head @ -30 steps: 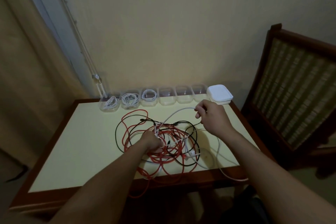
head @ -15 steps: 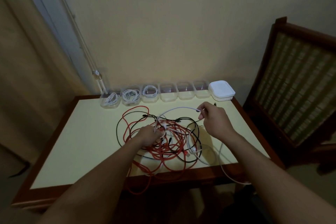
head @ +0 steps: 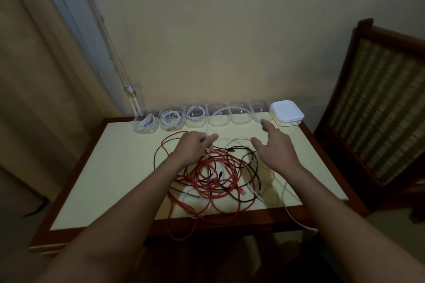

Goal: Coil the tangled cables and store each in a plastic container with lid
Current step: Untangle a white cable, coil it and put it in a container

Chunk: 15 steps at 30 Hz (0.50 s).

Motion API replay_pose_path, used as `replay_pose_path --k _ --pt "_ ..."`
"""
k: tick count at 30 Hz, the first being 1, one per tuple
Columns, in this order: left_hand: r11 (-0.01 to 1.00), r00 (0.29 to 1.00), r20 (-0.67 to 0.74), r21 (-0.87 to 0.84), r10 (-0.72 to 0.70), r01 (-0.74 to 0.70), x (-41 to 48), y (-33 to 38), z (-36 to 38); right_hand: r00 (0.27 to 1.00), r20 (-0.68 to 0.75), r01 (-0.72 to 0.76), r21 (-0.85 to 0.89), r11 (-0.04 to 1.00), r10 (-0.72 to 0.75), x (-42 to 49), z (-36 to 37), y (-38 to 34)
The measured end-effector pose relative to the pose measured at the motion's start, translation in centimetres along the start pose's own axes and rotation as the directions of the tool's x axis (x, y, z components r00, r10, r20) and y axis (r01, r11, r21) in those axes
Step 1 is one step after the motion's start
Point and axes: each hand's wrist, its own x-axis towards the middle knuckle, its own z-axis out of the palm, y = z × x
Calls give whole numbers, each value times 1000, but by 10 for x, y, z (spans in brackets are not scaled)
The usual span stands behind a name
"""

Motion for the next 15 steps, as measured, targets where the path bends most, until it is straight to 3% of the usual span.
replay_pose_path --k 4,7,11,13,15 --pt "983 982 -68 69 177 -173 -14 32 -20 980 -176 55 -186 981 -89 -3 4 -17" --pt "973 975 -69 -73 213 -218 -37 55 -37 951 -281 52 -262 964 -128 -9 0 -26" --pt "937 984 -21 -305 176 -174 -68 87 -50 910 -114 408 73 910 -399 -38 -5 -51" --pt "852 997 -1 -519 83 -71 -80 96 -51 916 -72 398 262 879 -394 -58 -4 -59" --pt "713 1000 22 -700 -14 26 -90 101 -53 945 -132 326 360 874 -299 -73 -2 -58"
